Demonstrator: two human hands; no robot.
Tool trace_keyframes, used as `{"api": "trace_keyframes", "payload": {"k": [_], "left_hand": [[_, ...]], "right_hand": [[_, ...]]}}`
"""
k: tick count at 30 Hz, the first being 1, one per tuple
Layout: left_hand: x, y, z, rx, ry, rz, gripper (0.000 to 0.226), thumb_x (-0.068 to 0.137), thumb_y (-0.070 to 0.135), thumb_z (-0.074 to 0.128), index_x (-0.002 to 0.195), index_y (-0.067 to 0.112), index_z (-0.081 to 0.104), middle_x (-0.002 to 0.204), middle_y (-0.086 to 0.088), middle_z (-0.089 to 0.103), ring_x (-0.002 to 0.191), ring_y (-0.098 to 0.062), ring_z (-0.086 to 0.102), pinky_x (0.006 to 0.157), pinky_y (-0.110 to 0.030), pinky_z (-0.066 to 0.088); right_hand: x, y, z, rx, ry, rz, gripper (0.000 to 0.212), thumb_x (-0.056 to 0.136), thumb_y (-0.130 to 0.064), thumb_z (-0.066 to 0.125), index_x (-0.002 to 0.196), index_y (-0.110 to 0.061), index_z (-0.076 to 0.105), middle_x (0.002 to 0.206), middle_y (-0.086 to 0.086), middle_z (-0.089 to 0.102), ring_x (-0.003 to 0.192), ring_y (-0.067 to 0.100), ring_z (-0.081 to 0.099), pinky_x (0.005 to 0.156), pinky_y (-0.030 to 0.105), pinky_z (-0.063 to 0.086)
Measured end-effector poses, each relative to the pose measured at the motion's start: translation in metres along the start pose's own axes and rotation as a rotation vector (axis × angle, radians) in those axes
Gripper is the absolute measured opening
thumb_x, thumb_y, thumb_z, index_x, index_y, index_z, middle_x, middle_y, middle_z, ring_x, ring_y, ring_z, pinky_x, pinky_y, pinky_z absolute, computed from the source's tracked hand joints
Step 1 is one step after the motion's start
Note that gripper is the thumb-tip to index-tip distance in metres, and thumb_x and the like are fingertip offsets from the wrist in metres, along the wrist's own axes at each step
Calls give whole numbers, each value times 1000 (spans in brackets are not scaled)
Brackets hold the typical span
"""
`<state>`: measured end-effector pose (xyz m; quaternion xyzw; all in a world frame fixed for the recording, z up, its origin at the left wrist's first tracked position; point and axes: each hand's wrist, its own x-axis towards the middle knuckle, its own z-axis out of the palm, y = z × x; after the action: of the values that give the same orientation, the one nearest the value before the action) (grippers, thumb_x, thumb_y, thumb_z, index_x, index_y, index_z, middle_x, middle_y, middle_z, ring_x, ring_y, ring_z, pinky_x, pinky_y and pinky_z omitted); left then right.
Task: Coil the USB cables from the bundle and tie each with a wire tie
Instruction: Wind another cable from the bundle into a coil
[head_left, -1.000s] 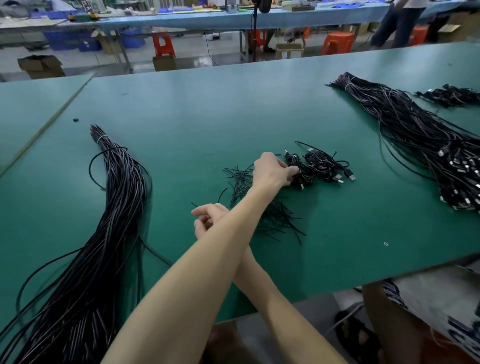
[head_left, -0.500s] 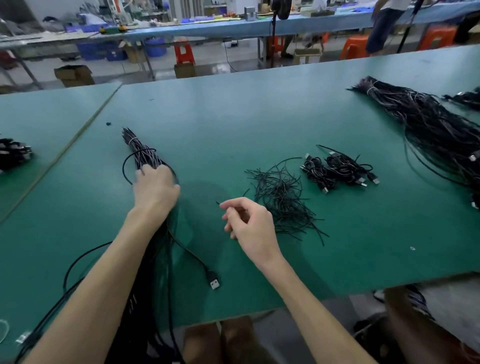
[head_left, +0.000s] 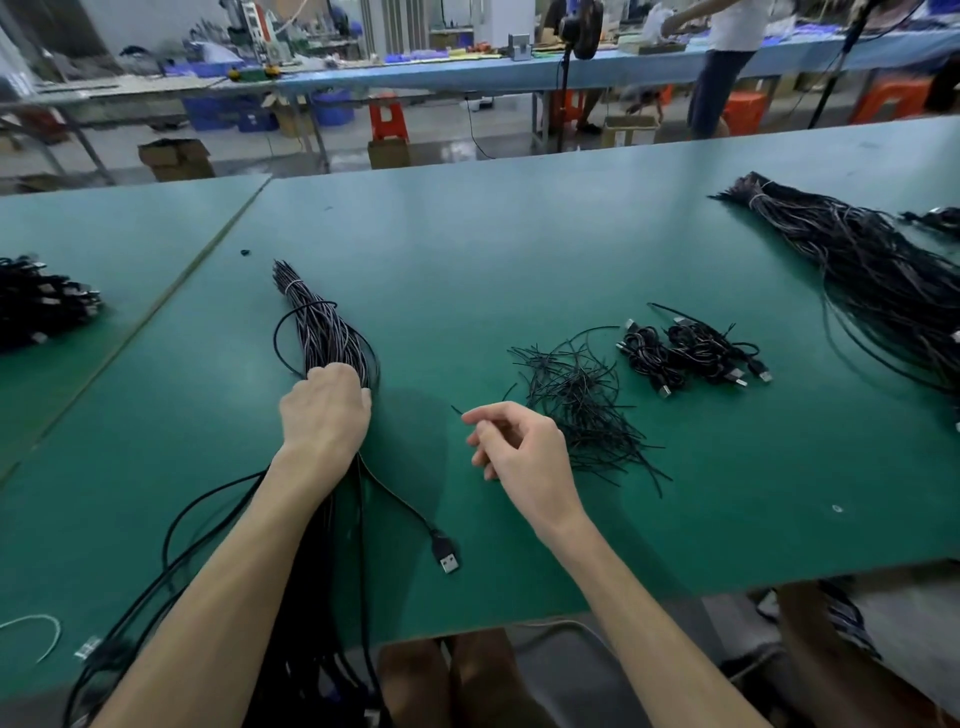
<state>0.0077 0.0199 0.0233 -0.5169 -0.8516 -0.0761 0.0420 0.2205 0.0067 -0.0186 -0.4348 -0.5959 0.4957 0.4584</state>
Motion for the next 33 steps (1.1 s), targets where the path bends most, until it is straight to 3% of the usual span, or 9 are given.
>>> {"api": "trace_keyframes", "payload": {"k": [2, 7, 10, 13, 17, 20, 23, 28, 33], "left_hand": [[-1, -3, 0, -50, 8, -11, 40, 106, 28, 53, 72, 11, 41, 91, -12, 56, 79, -33, 46, 69, -41, 37], [-9, 4, -8, -271, 71, 61, 35, 104, 26, 50, 76, 5, 53, 78, -9, 59, 67, -30, 51, 61, -37, 36], [-23, 29, -16, -527, -65, 140, 38, 99, 27, 55, 71, 2, 59, 56, -4, 58, 51, -23, 51, 52, -32, 39], [-41, 54, -18, -756, -288, 258, 37, 100, 29, 57, 68, 10, 63, 48, -4, 63, 40, -14, 53, 47, -23, 42], [-51, 62, -17, -889, -507, 368, 37, 102, 31, 60, 75, 6, 62, 57, -8, 67, 43, -20, 59, 46, -24, 46], [-53, 51, -22, -923, -799, 446, 30, 103, 28, 62, 84, 5, 63, 65, -10, 67, 53, -25, 67, 52, -29, 54], [-53, 36, -32, -881, -1039, 546, 21, 101, 22, 66, 90, 5, 60, 71, -12, 67, 64, -29, 70, 64, -33, 58], [-57, 28, -28, -915, -1064, 565, 25, 103, 16, 63, 103, -8, 59, 76, -17, 62, 61, -25, 65, 64, -31, 56], [-52, 20, -25, -937, -1214, 684, 25, 107, 22, 56, 104, 0, 67, 85, -14, 62, 60, -20, 61, 62, -27, 50]], "right_hand": [[0, 0, 0, 0, -3, 3, 21, 99, -3, 57, 98, -15, 74, 78, 1, 73, 63, 7, 66, 56, 22, 52], [1, 1, 0, 5, -4, 9, 21, 99, -4, 57, 98, -15, 75, 78, 2, 73, 62, 7, 66, 56, 23, 53], [2, 2, 1, 8, 15, 5, 20, 101, -8, 57, 98, -15, 76, 77, 1, 74, 62, 8, 67, 55, 22, 52], [3, 1, 2, 43, 37, 6, 31, 107, -24, 53, 87, -14, 75, 72, 1, 72, 58, 11, 64, 53, 25, 51], [4, 2, 1, 135, 62, 22, 51, 110, -41, 43, 83, -9, 72, 76, 16, 72, 65, 18, 63, 59, 32, 52], [6, 5, -1, 150, 95, 15, 32, 107, -32, 53, 90, -17, 75, 85, 1, 76, 80, 10, 70, 74, 27, 56], [7, 5, -2, 166, 79, 7, 22, 103, -24, 60, 87, -22, 76, 83, -3, 75, 81, 9, 69, 79, 29, 56], [5, 1, -1, 154, -27, -8, 16, 98, -32, 68, 91, -21, 76, 84, 0, 75, 78, 10, 68, 74, 26, 56], [5, 3, -5, 231, 201, 24, 14, 102, -24, 63, 94, -14, 67, 69, -10, 60, 60, 7, 49, 57, 21, 44]]}}
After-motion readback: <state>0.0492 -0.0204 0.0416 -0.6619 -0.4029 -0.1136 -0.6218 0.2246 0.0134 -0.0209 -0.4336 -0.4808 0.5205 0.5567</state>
